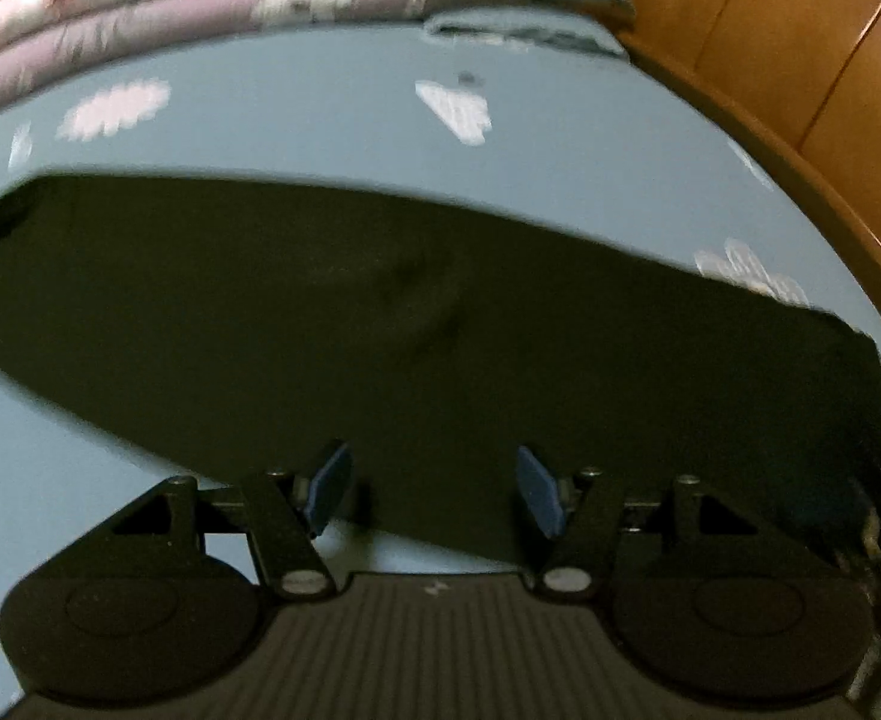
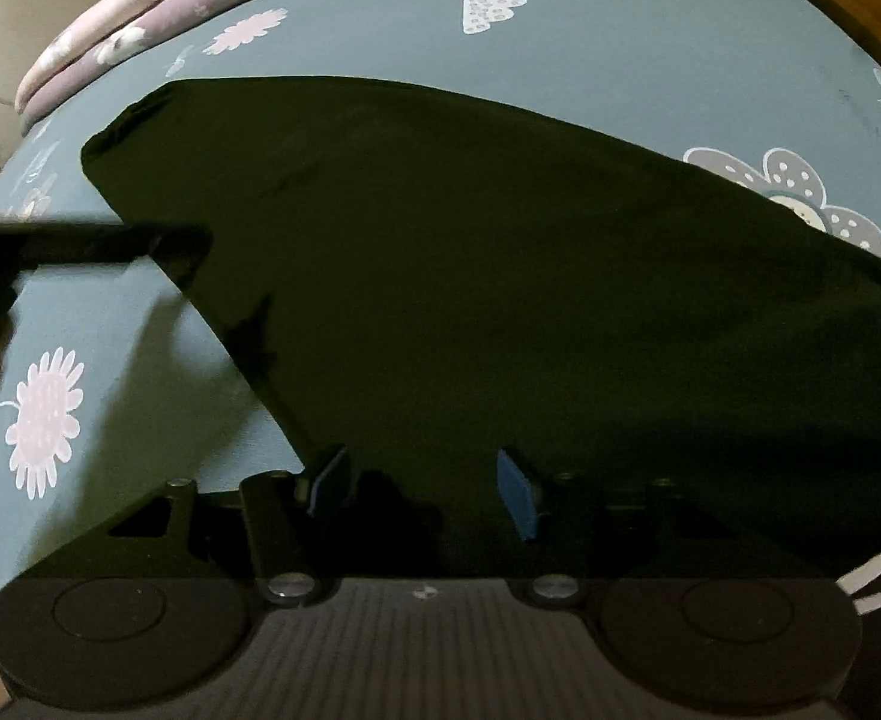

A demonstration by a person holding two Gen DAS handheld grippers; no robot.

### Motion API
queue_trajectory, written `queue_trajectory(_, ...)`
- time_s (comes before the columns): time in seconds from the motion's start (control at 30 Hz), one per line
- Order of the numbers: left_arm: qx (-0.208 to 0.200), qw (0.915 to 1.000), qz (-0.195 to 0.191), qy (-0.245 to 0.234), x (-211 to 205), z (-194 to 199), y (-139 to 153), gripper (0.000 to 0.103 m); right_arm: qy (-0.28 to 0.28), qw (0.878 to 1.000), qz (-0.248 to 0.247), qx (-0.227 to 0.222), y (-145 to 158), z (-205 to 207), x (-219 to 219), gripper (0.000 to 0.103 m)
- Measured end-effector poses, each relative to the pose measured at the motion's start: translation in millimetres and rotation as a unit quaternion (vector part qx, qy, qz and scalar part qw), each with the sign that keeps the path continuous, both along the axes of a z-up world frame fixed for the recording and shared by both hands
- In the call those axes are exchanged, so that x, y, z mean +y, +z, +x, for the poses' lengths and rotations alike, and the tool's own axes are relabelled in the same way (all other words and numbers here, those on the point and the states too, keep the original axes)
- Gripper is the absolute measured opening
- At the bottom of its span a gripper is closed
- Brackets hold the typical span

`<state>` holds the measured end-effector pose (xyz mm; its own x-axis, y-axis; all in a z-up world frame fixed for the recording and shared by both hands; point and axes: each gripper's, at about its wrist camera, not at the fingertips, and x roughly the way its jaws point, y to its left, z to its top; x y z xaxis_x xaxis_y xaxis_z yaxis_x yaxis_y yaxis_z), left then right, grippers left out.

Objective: Fold clothes
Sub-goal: 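Open both grippers and smooth the folded shorts flat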

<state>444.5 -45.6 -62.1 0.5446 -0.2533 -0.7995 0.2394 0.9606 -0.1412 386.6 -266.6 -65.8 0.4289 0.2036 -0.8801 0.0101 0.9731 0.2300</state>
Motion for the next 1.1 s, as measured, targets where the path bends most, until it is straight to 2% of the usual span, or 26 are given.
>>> queue_trajectory(0.13, 0.019, 0.9995, 0.023, 0.008, 2.0, 20.4, -26.0, 0.061, -0.008, 1.0, 0.001, -0.007, 1.0, 2.4, -1.3, 0.06)
queue_trajectory(0.23, 0.031, 0.9987, 0.038, 0.01, 10.9, 5.5, -38.9, 0.062, -0.02, 1.0, 0.009, -0.003, -2.5, 7.3, -7.6, 0.06)
queue_trajectory(0.33, 0.026, 0.9981, 0.054, -0.011, 15.2, -14.3, -36.6, 0.063, -0.022, 1.0, 0.006, -0.002, -2.5, 13.1, -12.0, 0.06)
queue_trajectory(0.5, 0.023, 0.9985, 0.046, -0.018, 29.2, -4.2, -22.3, 0.064, -0.016, 1.0, -0.003, -0.009, 1.3, 22.1, -18.6, 0.063)
queue_trajectory(0.63, 0.02, 0.9982, 0.053, 0.02, 45.4, 24.5, -23.7, 0.064, -0.021, 1.0, 0.004, -0.019, 2.4, 36.6, -20.3, 0.063)
queue_trajectory(0.73, 0.048, 0.9969, 0.035, 0.052, 62.7, 32.7, -34.8, 0.064, -0.018, 1.0, 0.009, -0.018, 1.2, 49.6, -14.8, 0.063)
queue_trajectory(0.83, 0.052, 0.9961, 0.032, 0.063, 71.8, 29.5, -32.0, 0.064, -0.005, 1.0, 0.003, -0.015, -2.4, 57.4, -10.5, 0.065)
queue_trajectory(0.9, 0.054, 0.9963, 0.015, 0.066, 72.3, 34.5, -24.4, 0.063, 0.004, 1.0, -0.006, -0.014, -6.1, 59.4, -8.3, 0.066)
queue_trajectory(1.0, 0.024, 0.9986, -0.008, 0.046, 60.9, 50.8, -10.6, 0.064, 0.002, 1.0, -0.015, -0.001, -17.0, 62.3, -8.8, 0.066)
queue_trajectory(1.1, -0.007, 0.9999, -0.007, 0.01, 43.5, 74.7, -6.1, 0.066, -0.016, 1.0, -0.003, 0.005, -22.6, 60.6, -13.0, 0.068)
